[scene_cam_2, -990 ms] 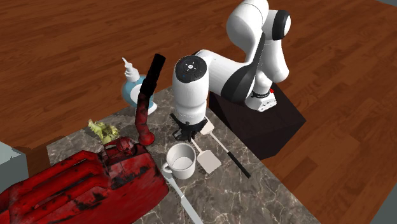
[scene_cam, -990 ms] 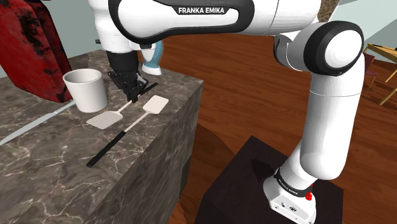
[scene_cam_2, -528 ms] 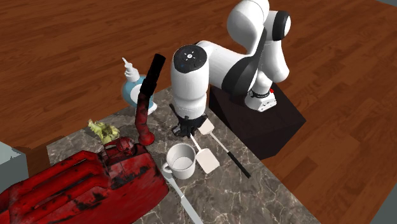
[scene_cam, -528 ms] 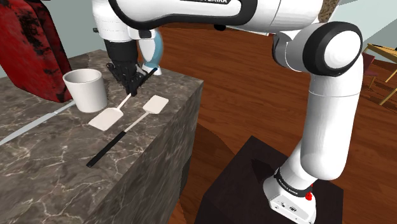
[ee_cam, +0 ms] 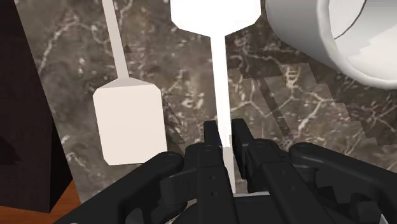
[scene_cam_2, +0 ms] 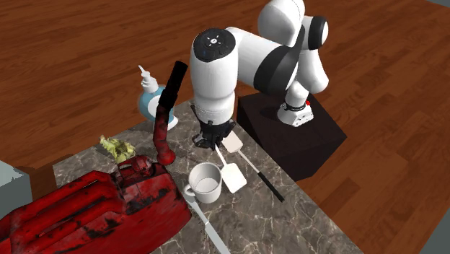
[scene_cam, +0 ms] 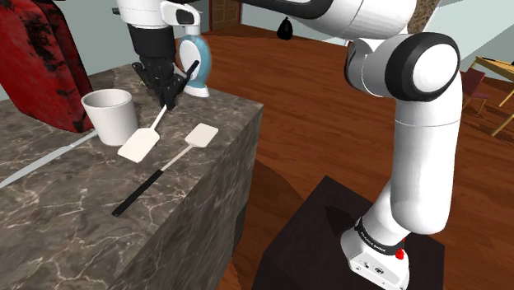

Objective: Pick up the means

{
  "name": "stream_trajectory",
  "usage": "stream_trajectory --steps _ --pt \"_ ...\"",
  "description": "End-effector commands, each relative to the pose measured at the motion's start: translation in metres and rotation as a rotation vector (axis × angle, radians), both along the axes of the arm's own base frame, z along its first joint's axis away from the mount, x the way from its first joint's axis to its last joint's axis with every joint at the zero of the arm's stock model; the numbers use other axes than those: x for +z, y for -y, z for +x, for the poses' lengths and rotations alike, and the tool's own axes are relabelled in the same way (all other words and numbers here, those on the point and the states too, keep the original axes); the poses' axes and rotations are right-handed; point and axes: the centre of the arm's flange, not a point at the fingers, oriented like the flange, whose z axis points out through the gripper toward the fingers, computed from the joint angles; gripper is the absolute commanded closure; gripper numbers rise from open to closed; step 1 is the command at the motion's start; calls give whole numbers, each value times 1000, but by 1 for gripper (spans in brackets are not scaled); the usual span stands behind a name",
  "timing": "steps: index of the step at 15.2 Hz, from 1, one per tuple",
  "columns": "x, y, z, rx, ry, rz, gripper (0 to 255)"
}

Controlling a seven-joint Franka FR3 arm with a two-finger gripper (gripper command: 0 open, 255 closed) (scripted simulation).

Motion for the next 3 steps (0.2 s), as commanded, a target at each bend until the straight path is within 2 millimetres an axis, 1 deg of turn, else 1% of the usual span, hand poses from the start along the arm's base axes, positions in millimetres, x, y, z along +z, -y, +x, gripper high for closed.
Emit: stream_trajectory --steps 1,3 --pt "11 0 -1 0 -1 0 255" --pt "11 0 -1 0 -1 0 255"
